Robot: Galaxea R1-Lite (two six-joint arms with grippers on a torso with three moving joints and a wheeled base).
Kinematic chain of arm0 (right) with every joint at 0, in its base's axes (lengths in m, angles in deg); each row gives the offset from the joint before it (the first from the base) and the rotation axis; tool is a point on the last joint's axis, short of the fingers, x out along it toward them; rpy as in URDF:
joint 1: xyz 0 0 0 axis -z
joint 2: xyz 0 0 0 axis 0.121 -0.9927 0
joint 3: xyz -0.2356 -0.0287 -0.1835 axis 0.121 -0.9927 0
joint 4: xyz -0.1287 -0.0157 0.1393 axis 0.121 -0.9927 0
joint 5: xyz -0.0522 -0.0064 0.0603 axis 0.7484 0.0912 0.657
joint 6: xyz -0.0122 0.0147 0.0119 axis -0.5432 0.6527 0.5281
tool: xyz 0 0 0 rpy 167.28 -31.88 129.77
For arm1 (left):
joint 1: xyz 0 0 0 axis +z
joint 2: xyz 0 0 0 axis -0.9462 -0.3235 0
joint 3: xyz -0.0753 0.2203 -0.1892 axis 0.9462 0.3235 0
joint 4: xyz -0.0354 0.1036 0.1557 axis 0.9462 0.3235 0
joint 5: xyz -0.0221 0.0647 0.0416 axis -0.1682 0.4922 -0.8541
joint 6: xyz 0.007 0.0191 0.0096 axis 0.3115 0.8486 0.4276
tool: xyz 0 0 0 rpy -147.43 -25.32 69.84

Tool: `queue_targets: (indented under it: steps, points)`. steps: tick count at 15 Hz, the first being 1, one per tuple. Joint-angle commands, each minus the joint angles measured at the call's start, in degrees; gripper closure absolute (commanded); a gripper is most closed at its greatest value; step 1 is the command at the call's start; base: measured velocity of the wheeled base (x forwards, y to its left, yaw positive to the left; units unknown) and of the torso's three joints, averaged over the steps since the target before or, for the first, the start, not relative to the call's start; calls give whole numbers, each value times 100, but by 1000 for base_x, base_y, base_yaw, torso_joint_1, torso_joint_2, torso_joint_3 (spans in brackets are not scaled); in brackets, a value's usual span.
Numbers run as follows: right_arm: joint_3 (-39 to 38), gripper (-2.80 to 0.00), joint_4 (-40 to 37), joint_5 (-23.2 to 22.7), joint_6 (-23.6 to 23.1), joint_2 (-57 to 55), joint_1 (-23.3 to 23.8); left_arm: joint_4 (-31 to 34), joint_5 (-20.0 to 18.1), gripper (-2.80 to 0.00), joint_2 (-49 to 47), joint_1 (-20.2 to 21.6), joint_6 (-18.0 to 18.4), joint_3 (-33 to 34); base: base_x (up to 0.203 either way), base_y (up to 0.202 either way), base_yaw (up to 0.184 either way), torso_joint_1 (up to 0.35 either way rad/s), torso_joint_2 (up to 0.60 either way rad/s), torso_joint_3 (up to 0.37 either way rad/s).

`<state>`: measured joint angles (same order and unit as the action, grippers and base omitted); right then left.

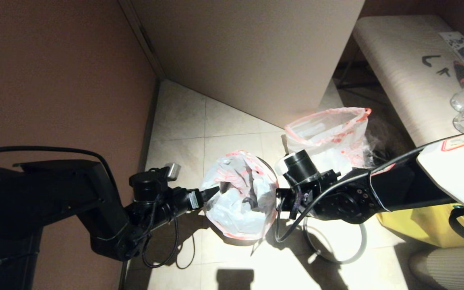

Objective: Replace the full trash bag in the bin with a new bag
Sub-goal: Put the new garbage bag on the trash can

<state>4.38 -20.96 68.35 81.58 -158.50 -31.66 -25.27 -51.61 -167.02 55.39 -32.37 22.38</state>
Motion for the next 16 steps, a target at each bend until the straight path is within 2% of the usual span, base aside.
queue_targets:
  steps: [1,4,6,8,10,11,12,16]
  points:
    - [14,0,44,11,15,-29,-6,-144,12,0,25,42,-61,10,0,0,0,0,0,0]
    - [359,0,154,7,-295,-262,-94,-334,197,0,-119,140,-406,-255,0,0,0,0,0,0]
    - [934,0,68,22,-469,-549,-146,-283,611,0,-451,171,-472,-554,0,0,0,0,0,0]
    - [1441,0,-512,81,-507,-792,-193,85,851,0,-560,176,-487,-819,0,0,0,0,0,0]
    - [1439,0,-750,182,-461,-935,-204,-40,886,0,-756,184,-506,-921,0,0,0,0,0,0]
    - [1445,0,-774,187,-379,-1008,-141,-372,863,0,-815,179,-500,-875,0,0,0,0,0,0]
    - [1469,-280,-776,193,-367,-1081,-87,-706,852,0,-937,177,-488,-850,0,0,0,0,0,0]
    - [1861,-280,-759,204,-587,-1282,-50,-763,848,0,-972,151,-472,-843,0,0,0,0,0,0]
